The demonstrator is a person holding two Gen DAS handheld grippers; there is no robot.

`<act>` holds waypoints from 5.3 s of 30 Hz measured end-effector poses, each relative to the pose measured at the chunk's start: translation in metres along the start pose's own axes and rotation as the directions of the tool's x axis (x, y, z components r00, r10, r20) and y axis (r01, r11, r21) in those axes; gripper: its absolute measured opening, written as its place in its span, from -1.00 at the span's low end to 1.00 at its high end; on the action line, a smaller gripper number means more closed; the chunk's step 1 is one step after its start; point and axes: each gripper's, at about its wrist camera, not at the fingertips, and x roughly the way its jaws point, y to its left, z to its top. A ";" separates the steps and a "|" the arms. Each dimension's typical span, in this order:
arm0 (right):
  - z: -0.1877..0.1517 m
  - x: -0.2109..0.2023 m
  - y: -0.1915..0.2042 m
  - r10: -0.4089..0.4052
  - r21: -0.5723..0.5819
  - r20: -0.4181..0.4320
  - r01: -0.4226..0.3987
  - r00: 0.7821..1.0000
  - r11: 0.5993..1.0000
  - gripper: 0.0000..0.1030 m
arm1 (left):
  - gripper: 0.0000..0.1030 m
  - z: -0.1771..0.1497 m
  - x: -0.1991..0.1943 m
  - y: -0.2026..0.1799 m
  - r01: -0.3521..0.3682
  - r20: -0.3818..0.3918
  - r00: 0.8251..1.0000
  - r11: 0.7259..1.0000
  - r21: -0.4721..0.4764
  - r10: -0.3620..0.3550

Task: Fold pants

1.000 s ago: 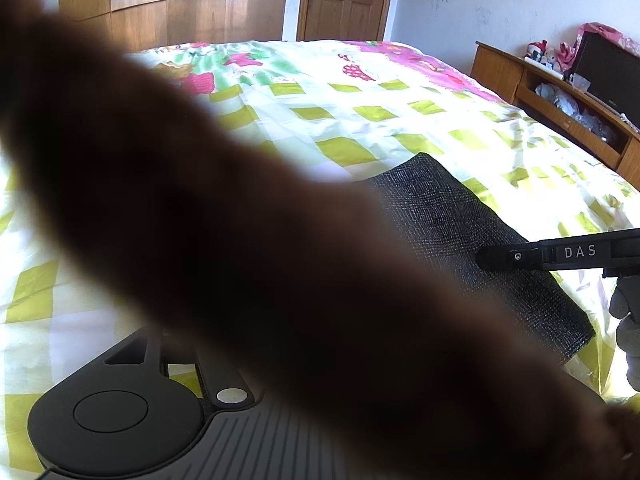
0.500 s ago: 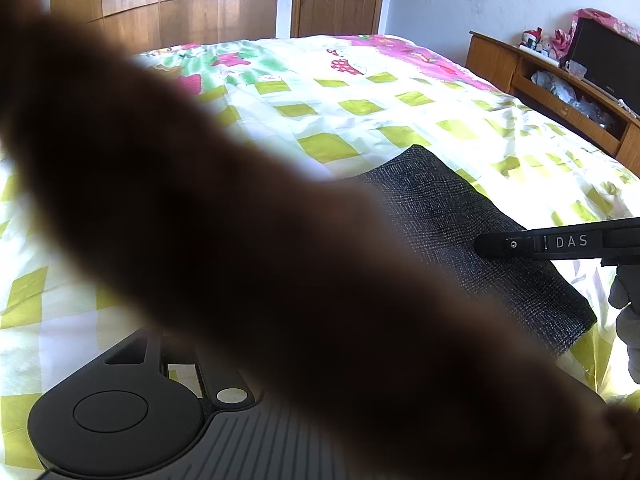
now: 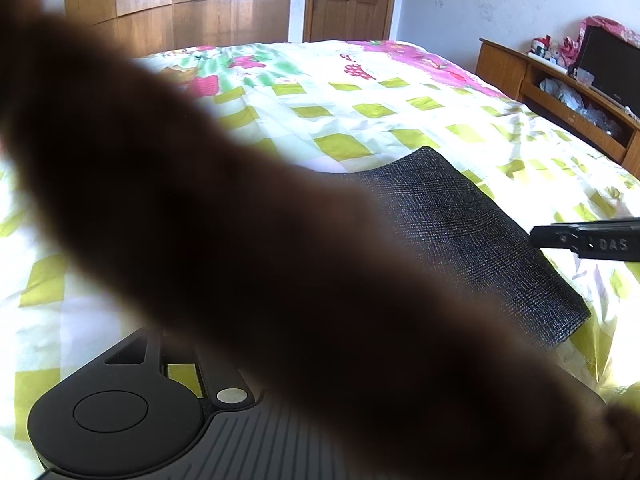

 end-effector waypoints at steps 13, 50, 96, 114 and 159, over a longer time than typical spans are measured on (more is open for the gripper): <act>-0.040 -0.026 0.010 0.018 0.090 0.017 -0.020 1.000 0.996 -0.19 | 0.23 -0.019 -0.024 -0.004 -0.017 0.022 1.000 1.000 -0.026 0.018; -0.072 -0.038 0.073 -0.012 -0.040 0.040 0.013 0.999 0.999 -0.19 | 0.64 -0.061 -0.056 -0.022 -0.112 0.118 0.987 0.994 0.000 0.111; -0.078 -0.054 0.061 0.048 0.095 0.008 -0.049 0.999 0.994 -0.07 | 1.00 -0.059 -0.062 -0.029 -0.163 0.040 0.986 0.987 0.000 0.162; -0.082 -0.050 0.077 0.023 0.029 -0.014 -0.023 1.000 0.999 -0.07 | 1.00 -0.061 -0.058 -0.022 -0.178 0.015 0.984 0.983 -0.038 0.178; -0.085 -0.052 0.083 0.073 -0.013 -0.018 -0.073 0.997 0.997 -0.07 | 1.00 -0.065 -0.050 -0.024 -0.172 -0.029 0.985 0.985 -0.034 0.171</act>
